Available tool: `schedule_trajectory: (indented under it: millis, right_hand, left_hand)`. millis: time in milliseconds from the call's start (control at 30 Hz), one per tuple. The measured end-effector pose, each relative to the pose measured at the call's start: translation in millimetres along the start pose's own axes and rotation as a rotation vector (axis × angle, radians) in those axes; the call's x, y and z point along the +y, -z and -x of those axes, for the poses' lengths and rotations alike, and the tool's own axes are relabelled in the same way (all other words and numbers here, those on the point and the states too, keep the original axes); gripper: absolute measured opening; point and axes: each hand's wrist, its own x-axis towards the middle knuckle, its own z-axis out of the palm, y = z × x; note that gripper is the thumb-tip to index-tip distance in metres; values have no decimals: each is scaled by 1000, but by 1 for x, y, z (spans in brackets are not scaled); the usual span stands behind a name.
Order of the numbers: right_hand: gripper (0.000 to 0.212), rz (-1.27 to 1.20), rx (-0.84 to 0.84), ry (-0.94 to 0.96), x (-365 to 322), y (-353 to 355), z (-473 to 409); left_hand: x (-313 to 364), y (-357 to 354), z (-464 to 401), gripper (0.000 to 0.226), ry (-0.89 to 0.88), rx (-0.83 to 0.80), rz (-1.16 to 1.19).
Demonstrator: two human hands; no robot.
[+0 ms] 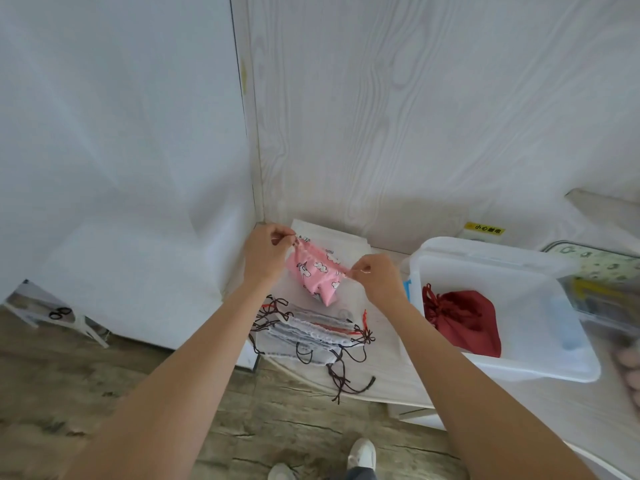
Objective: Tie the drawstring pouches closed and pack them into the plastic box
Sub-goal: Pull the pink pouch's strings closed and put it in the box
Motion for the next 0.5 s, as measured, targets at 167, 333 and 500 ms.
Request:
schedule_trajectory:
  millis: [167, 333, 500]
  right_hand:
    - [9, -193, -20, -78, -2, -3, -1]
    - [7, -753, 32, -149, -6, 4, 3]
    - [11, -1375, 56, -352, -11, 11, 5]
  left_hand:
    - [-5, 0, -1, 12, 47, -38, 71]
    - [-11, 8, 0, 9, 22, 1, 41]
    - [-14, 14, 0, 7, 109, 205, -58]
